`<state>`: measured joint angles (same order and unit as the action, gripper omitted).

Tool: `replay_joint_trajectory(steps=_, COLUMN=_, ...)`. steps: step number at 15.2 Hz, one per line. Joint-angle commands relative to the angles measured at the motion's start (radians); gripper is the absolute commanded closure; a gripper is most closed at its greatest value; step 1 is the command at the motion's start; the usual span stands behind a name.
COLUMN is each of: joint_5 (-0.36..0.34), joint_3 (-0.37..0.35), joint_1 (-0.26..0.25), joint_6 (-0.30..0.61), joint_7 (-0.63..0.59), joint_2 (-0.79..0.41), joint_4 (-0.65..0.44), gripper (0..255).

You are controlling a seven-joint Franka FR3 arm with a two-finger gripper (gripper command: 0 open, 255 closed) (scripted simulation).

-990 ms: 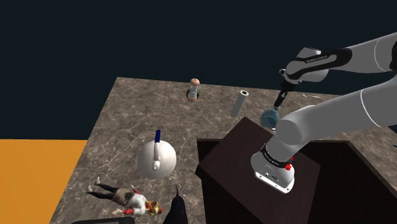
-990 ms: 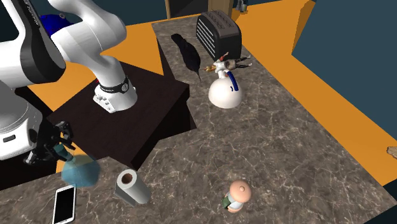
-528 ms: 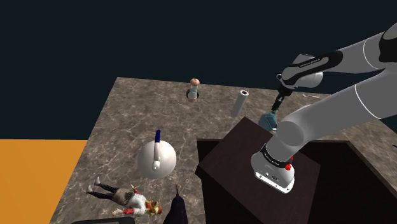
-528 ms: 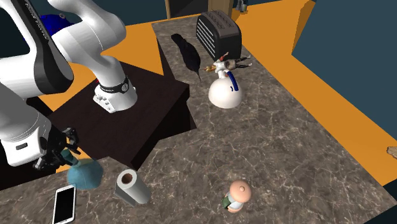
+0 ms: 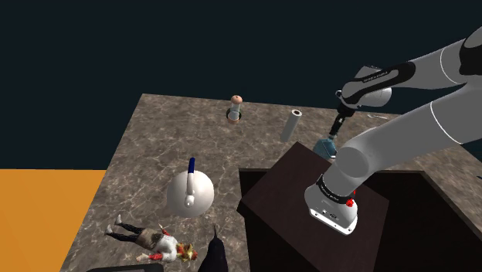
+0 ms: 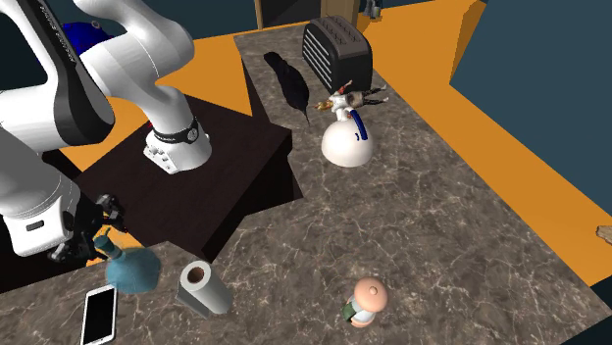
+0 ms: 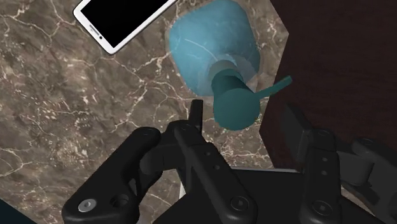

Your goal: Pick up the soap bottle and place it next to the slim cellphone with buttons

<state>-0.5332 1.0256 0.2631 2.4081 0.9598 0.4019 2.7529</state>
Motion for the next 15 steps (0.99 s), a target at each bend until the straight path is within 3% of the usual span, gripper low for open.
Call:
replay_joint_trajectory(steps=1, joint_5=0.0, joint_3=0.0, joint_1=0.0, joint_6=0.0, joint_7=0.0, joint_2=0.0, joint_4=0.0, gripper=0)
replay_joint_trajectory(steps=5, joint_5=0.0, joint_3=0.0, joint_1=0.0, joint_6=0.0, joint_7=0.0, joint_2=0.0, joint_4=0.0, gripper=0)
replay_joint_trajectory(steps=9, joint_5=-0.006, joint_3=-0.113, joint_1=0.066, joint_6=-0.19, joint_7=-0.024, joint_2=0.14, joint_4=-0.051, gripper=0)
replay_joint_trajectory(steps=15, joint_5=-0.006, joint_3=-0.113, joint_1=0.066, joint_6=-0.19, joint_7=-0.023, joint_2=0.14, joint_4=-0.051, gripper=0)
